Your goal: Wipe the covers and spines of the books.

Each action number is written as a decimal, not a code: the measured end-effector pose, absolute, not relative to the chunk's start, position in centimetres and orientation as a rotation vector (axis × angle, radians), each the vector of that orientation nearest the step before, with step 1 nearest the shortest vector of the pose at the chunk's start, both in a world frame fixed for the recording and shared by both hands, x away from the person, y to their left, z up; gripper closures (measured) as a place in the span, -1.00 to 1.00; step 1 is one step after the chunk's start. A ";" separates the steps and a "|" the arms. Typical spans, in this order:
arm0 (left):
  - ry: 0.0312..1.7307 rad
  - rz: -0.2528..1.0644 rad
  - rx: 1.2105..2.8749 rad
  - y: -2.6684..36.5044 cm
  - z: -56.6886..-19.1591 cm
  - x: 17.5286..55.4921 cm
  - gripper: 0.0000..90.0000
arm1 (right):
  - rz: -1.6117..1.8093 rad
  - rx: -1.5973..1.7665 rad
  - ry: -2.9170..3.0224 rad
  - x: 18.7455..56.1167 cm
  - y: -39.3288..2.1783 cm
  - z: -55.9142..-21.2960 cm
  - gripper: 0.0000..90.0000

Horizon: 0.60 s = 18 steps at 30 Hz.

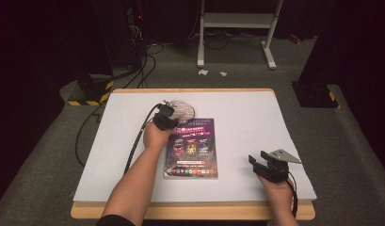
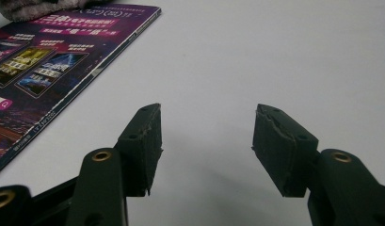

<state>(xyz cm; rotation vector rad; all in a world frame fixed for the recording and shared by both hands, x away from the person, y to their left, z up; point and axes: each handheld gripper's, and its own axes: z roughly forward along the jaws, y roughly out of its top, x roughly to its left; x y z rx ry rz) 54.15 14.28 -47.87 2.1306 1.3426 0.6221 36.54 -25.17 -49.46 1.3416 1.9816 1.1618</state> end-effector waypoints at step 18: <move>1.069 0.510 2.223 0.4 -48.0 53.4 0.34 | 1.177 1.337 1.989 36.7 -25.1 -49.5 -0.05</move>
